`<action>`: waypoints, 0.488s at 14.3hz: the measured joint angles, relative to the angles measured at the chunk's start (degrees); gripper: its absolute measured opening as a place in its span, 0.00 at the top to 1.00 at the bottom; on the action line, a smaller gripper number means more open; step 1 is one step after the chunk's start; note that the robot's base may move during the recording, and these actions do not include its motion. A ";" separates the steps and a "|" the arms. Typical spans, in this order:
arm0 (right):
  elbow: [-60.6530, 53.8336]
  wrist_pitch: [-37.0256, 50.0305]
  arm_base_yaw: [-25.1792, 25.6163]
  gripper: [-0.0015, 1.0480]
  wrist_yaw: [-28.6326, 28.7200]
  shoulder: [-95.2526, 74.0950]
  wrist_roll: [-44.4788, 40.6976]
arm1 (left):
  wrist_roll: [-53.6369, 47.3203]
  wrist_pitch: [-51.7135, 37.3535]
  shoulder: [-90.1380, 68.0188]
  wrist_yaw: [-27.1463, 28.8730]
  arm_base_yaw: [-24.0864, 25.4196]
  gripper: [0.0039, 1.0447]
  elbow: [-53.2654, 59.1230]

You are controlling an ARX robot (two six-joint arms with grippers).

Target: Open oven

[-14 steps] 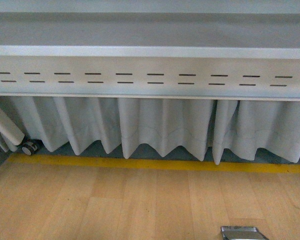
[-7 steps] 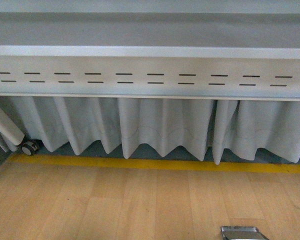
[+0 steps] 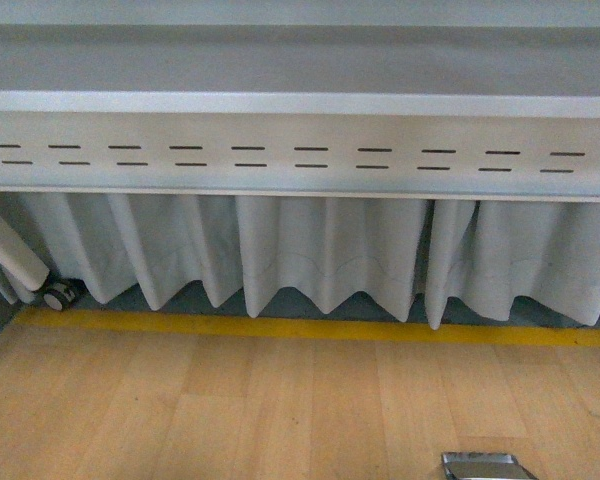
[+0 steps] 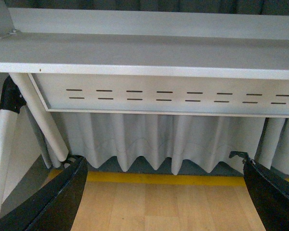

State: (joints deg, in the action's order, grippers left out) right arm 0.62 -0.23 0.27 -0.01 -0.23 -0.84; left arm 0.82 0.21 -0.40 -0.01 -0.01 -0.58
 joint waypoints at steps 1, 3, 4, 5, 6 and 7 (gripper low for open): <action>0.00 0.02 0.00 0.06 0.00 0.00 0.00 | 0.00 -0.02 0.00 0.02 0.00 0.06 0.00; 0.00 0.00 0.00 0.06 0.00 0.00 0.00 | 0.00 -0.02 0.00 0.02 0.00 0.06 0.00; 0.00 0.00 0.00 0.06 0.00 0.00 0.00 | 0.00 0.00 0.00 0.00 0.00 0.06 0.00; 0.00 0.00 0.00 0.06 0.00 0.00 0.00 | 0.00 0.00 0.00 0.02 0.00 0.06 0.00; 0.00 -0.17 0.00 0.06 0.00 0.02 0.00 | 0.00 0.15 0.00 0.02 0.00 0.06 0.00; 0.00 -0.13 0.00 0.06 0.00 0.02 0.00 | 0.00 0.20 0.00 0.00 0.00 0.06 0.00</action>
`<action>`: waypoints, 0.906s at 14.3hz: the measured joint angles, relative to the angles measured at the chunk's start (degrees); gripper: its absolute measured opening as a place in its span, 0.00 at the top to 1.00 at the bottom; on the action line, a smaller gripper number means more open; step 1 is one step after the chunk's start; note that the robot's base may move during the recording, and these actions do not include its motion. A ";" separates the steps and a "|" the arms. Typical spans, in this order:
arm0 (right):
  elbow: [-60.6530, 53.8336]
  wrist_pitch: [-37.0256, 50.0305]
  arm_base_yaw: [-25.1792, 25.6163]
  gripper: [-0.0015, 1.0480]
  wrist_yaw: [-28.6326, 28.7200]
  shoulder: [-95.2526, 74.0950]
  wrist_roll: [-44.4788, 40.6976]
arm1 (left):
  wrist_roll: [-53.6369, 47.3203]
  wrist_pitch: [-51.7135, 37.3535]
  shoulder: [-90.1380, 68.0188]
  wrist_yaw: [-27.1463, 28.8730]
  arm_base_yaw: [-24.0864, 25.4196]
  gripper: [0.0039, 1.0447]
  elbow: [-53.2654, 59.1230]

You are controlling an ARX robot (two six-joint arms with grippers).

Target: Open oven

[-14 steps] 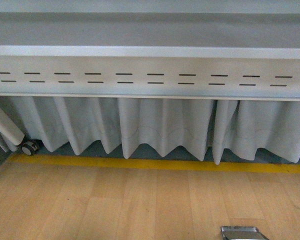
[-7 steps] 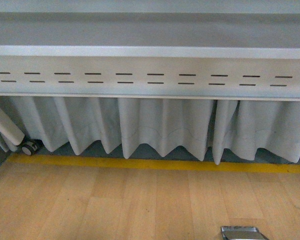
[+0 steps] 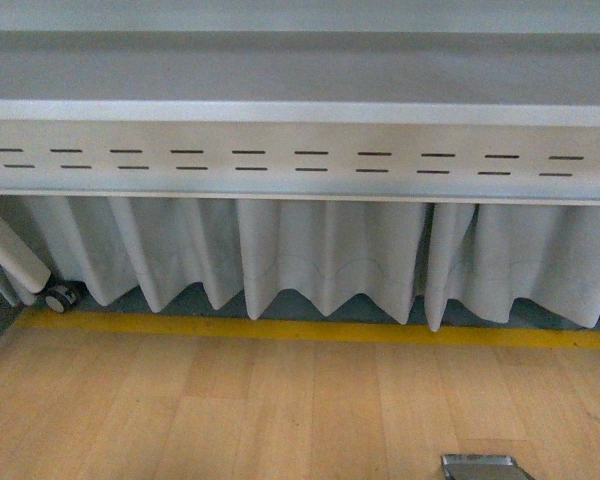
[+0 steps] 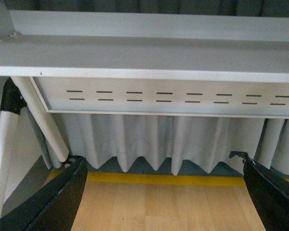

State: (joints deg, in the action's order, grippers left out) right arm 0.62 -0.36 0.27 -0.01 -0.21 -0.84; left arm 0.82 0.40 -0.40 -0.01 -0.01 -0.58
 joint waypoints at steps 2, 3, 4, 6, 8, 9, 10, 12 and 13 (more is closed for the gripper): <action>0.00 0.04 0.00 0.06 0.00 0.00 0.02 | 0.00 -0.11 0.00 -0.07 0.00 0.06 0.00; 0.00 0.04 0.00 0.06 0.00 0.02 0.00 | 0.02 -0.07 0.00 0.02 0.00 0.06 0.00; 0.00 0.07 0.00 0.06 0.02 0.02 0.02 | -0.07 -0.20 0.00 0.00 0.00 0.06 0.00; 0.00 0.15 0.00 0.06 0.07 0.02 0.00 | 0.00 -0.20 0.00 0.09 0.00 0.06 0.00; 0.00 0.15 0.00 0.06 0.02 0.02 0.00 | -0.02 -0.20 0.00 0.04 0.00 0.06 0.00; 0.00 0.11 0.00 0.06 0.00 0.02 0.00 | -0.07 -0.20 0.00 -0.02 0.00 0.06 0.00; 0.00 0.17 0.00 0.06 0.04 0.02 0.00 | -0.02 -0.20 0.00 0.04 0.00 0.06 0.00; 0.00 0.13 0.00 0.06 0.02 0.00 0.02 | -0.07 -0.22 0.00 0.00 0.00 0.06 0.00; 0.00 0.15 0.00 0.06 0.04 0.02 0.00 | 0.00 -0.22 0.00 0.07 0.00 0.06 0.00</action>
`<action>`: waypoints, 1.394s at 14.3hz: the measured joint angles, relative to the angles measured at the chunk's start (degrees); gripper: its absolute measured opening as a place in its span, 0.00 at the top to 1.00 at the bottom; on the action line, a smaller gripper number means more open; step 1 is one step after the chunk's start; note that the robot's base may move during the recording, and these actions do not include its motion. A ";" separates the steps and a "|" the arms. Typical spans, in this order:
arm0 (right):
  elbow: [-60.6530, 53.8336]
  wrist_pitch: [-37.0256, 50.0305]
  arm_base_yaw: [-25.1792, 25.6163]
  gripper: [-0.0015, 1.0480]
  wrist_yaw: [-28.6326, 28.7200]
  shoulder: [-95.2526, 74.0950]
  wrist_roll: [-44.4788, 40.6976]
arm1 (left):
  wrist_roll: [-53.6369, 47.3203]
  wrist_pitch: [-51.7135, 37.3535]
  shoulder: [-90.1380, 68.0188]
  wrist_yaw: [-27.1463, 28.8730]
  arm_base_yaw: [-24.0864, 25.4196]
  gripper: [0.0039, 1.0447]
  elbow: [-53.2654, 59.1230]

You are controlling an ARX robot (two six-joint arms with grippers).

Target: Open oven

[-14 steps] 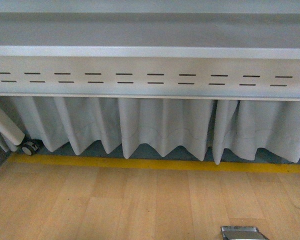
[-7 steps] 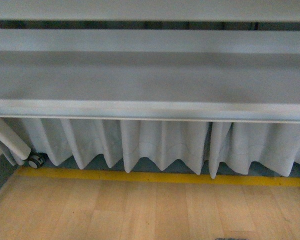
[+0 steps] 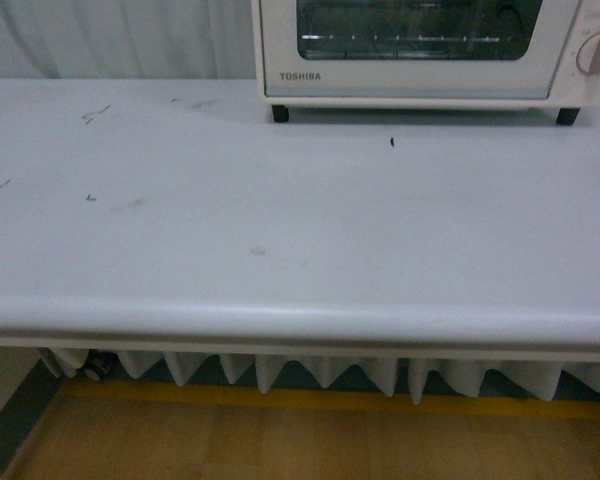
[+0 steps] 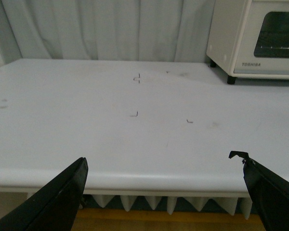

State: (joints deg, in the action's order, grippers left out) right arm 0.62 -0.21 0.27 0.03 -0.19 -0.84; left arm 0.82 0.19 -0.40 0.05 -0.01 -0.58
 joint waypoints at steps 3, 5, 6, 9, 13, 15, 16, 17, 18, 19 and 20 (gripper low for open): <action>0.00 -0.07 0.00 0.06 0.00 -0.02 0.02 | -0.07 0.02 0.00 -0.04 0.00 0.06 0.00; 0.00 0.04 0.00 0.06 -0.02 0.00 0.00 | -0.17 0.02 0.00 0.00 0.00 0.06 0.00; 0.00 -0.02 0.00 0.06 -0.07 -0.02 0.02 | -0.24 0.02 0.00 -0.07 0.00 0.06 0.00; 0.00 0.24 0.00 0.06 0.00 -0.02 0.00 | -0.20 -0.20 0.00 0.00 0.00 0.06 0.00; 0.00 -0.04 0.00 0.06 -0.02 -0.02 0.02 | -0.22 0.11 0.00 -0.07 0.00 0.06 0.00; 0.00 -0.02 0.00 0.06 -0.04 -0.02 0.02 | -0.22 0.02 0.00 -0.04 0.00 0.06 0.00; 0.00 -0.02 0.00 0.06 -0.04 -0.02 0.02 | -0.22 0.02 0.00 -0.04 0.00 0.06 0.00; 0.00 -0.02 0.00 0.06 -0.04 -0.02 0.02 | -0.22 0.02 0.00 -0.04 0.00 0.06 0.00; 0.00 -0.02 0.00 0.06 -0.04 -0.02 0.02 | -0.22 0.02 0.00 -0.04 0.00 0.06 0.00; 0.00 -0.02 0.00 0.06 -0.04 -0.02 0.02 | -0.22 0.02 0.00 -0.04 0.00 0.06 0.00; 0.00 -0.02 0.00 0.06 -0.04 -0.02 0.02 | -0.22 0.02 0.00 -0.04 0.00 0.06 0.00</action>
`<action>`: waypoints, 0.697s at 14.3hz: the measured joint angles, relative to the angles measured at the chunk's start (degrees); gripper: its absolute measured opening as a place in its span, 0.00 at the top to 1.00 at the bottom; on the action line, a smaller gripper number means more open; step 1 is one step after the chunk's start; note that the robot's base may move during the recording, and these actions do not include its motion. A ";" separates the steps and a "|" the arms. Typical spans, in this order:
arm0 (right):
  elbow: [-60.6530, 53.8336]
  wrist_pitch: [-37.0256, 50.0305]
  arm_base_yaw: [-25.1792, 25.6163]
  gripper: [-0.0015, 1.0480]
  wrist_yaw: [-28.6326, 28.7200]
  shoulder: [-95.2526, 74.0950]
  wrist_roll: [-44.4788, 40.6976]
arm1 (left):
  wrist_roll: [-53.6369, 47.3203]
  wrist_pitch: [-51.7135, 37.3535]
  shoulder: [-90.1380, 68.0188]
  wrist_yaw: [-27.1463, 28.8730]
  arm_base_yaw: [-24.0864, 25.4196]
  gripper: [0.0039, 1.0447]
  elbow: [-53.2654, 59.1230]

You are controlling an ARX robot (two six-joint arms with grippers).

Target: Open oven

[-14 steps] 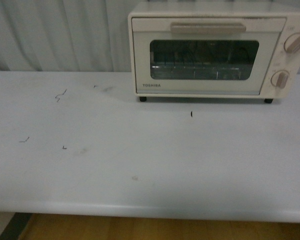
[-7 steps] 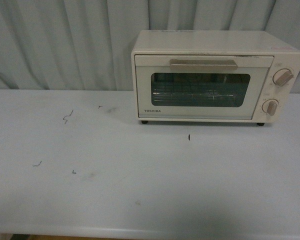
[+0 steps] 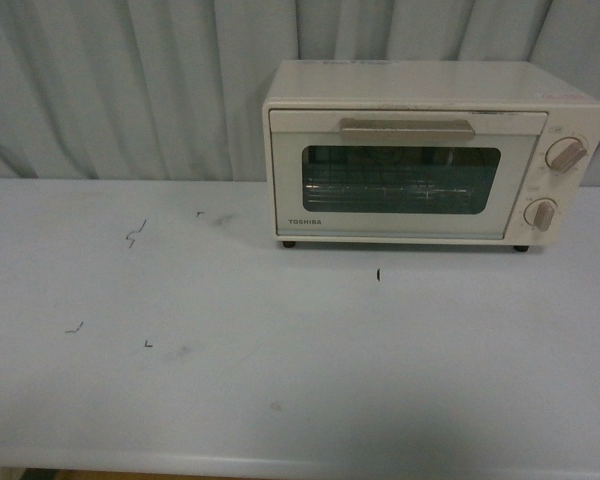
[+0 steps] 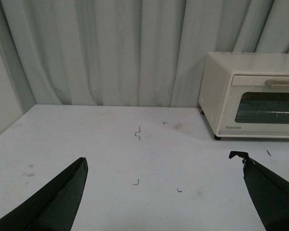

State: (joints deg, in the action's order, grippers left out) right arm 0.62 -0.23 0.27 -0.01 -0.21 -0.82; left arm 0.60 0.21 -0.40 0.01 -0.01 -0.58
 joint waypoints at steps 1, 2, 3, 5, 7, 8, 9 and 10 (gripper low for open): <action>0.00 0.00 0.00 0.06 0.00 0.00 0.00 | 0.00 0.00 0.00 0.00 0.00 0.06 0.00; 0.00 0.00 0.00 0.06 0.00 0.00 0.00 | 0.00 0.00 0.00 0.00 0.00 0.06 0.00; 0.00 0.00 0.00 0.06 0.00 0.00 0.00 | 0.00 0.00 0.00 0.00 0.00 0.06 0.00; 0.00 0.00 0.00 0.06 0.00 0.00 0.00 | 0.00 0.00 0.00 0.00 0.00 0.06 0.00; 0.00 0.00 0.00 0.06 0.00 0.00 0.00 | 0.00 0.00 0.00 0.00 0.00 0.06 0.00; 0.00 0.00 0.00 0.06 0.00 0.00 0.00 | 0.00 0.00 0.00 0.00 0.00 0.06 0.00; 0.00 0.00 0.00 0.06 0.00 0.00 0.00 | 0.00 0.00 0.00 0.00 0.00 0.06 0.00; 0.00 0.00 0.00 0.06 0.00 0.00 0.00 | 0.00 0.00 0.00 0.00 0.00 0.06 0.00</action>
State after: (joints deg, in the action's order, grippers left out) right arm 0.62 -0.23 0.27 -0.01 -0.21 -0.82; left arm 0.60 0.21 -0.40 0.01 -0.01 -0.58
